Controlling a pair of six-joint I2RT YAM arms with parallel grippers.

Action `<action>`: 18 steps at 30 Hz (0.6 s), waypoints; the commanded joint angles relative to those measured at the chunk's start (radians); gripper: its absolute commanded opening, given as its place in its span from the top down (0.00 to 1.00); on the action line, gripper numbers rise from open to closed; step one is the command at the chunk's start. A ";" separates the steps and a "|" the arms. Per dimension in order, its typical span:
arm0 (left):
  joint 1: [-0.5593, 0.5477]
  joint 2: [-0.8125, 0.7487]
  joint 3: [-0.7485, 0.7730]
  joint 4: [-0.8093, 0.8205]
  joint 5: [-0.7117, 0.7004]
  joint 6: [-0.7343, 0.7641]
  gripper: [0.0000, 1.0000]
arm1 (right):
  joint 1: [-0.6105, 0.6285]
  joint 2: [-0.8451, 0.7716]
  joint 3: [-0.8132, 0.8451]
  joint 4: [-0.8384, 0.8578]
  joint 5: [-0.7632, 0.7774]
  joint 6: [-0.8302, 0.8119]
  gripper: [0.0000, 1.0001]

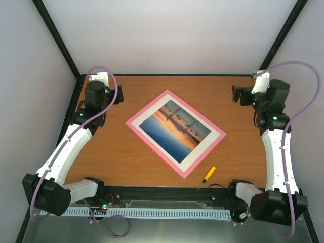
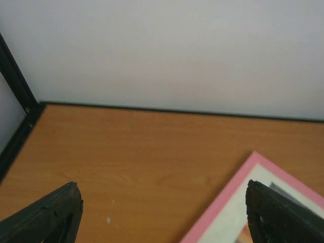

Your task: Take the photo out of the frame

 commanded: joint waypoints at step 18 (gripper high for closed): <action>-0.539 0.236 -0.204 0.005 0.435 -0.132 0.40 | 0.137 -0.039 -0.242 -0.431 -0.172 -0.498 0.17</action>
